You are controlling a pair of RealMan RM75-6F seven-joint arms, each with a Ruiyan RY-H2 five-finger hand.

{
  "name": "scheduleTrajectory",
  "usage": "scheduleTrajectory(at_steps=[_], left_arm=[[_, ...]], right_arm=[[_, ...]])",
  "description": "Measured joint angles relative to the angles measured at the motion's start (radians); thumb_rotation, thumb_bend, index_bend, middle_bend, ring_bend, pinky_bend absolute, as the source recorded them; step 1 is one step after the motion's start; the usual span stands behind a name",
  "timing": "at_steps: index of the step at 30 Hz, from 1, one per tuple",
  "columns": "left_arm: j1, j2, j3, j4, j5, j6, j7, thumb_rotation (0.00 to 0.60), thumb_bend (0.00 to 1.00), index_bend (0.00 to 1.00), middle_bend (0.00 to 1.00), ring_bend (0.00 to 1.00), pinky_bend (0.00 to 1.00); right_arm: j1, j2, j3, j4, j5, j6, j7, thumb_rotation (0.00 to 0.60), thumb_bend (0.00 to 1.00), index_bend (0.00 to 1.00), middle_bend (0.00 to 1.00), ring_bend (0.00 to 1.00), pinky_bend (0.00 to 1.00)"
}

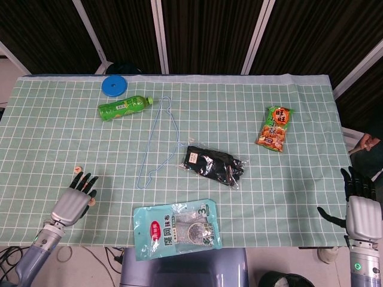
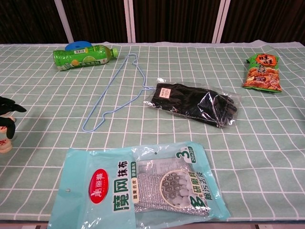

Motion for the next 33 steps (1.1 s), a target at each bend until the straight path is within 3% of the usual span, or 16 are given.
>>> scheduleTrajectory(at_steps=[8,22,28,33], left_arm=[[0.004,0.002,0.002,0.002,0.002,0.002,-0.001,0.600,0.35,0.43,0.09,0.00,0.06],[0.011,0.024,-0.022,-0.018,-0.014,0.029,-0.003,0.600,0.35,0.31,0.08,0.00,0.06],[-0.005,0.039,-0.053,-0.010,-0.046,0.008,-0.038,0.600,0.25,0.30,0.08,0.00,0.06],[-0.041,0.037,-0.087,0.029,-0.090,-0.051,-0.071,0.600,0.17,0.23,0.08,0.00,0.06]], right_arm=[[0.000,-0.002,0.001,0.000,0.001,0.003,-0.003,0.600,0.20,0.05,0.05,0.03,0.00],[0.000,-0.003,0.001,0.000,-0.001,0.004,-0.007,0.600,0.21,0.05,0.05,0.03,0.00],[0.000,-0.005,0.000,0.000,-0.002,0.005,-0.009,0.600,0.20,0.05,0.05,0.03,0.00],[0.000,-0.006,0.001,-0.001,0.000,0.005,-0.010,0.600,0.20,0.05,0.05,0.03,0.00]])
